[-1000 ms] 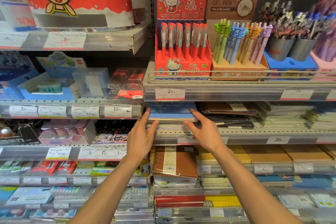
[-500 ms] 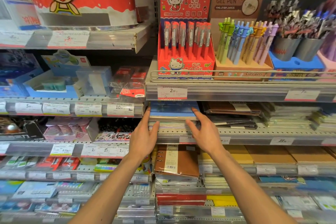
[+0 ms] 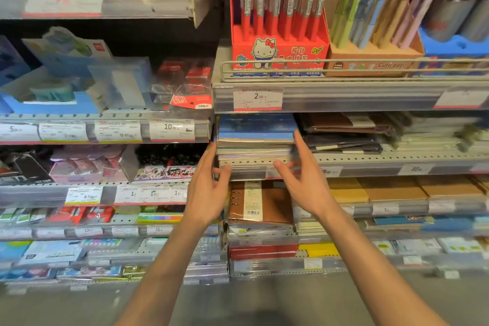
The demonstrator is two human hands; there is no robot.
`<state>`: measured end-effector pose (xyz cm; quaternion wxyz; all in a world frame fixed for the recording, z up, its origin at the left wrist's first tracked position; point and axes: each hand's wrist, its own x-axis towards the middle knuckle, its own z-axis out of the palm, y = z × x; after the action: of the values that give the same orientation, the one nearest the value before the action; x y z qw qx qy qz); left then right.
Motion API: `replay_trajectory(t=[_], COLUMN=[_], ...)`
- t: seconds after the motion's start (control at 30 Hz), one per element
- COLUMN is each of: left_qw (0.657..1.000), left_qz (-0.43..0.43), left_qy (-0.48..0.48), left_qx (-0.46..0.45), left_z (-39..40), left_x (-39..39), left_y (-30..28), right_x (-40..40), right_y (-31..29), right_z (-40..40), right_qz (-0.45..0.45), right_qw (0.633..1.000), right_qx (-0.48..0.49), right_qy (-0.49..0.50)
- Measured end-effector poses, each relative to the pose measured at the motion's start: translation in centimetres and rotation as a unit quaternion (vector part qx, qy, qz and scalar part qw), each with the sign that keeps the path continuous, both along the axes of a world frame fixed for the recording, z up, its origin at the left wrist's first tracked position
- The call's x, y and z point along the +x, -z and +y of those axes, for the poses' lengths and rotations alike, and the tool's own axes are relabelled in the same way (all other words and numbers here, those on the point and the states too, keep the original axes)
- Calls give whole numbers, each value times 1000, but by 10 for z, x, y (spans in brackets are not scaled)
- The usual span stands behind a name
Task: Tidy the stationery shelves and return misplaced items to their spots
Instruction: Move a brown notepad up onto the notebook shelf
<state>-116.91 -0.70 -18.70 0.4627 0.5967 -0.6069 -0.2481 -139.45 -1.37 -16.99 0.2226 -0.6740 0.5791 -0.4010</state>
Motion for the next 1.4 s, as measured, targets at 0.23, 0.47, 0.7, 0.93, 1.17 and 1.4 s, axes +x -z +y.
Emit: replay_trajectory(t=[0.23,0.47,0.7,0.93,1.17,1.4], left_qw=[995,997,993,985,950,967], left_qz=[96,53,-47,-131,-212,-117], left_qy=[-19,-40,-108,-63,-82,-82], left_qx=[12,35,31,90,215,212], left_z=[21,43,23,-8,-59,-52], left_x=[1,-6,-37,-70,-61,-61], left_y=[47,97,93,97,110,119], right_x=[8,-3,-28,-32,-35,-39], right_y=[42,102,110,104,126,136], right_z=[52,73,15,-43,-62,-61], right_qz=[37,0,-17,91,58,-78], right_qw=[996,980,969,955,944,944], right_qx=[37,135,188,245,306,302], right_qy=[69,148,160,141,112,112])
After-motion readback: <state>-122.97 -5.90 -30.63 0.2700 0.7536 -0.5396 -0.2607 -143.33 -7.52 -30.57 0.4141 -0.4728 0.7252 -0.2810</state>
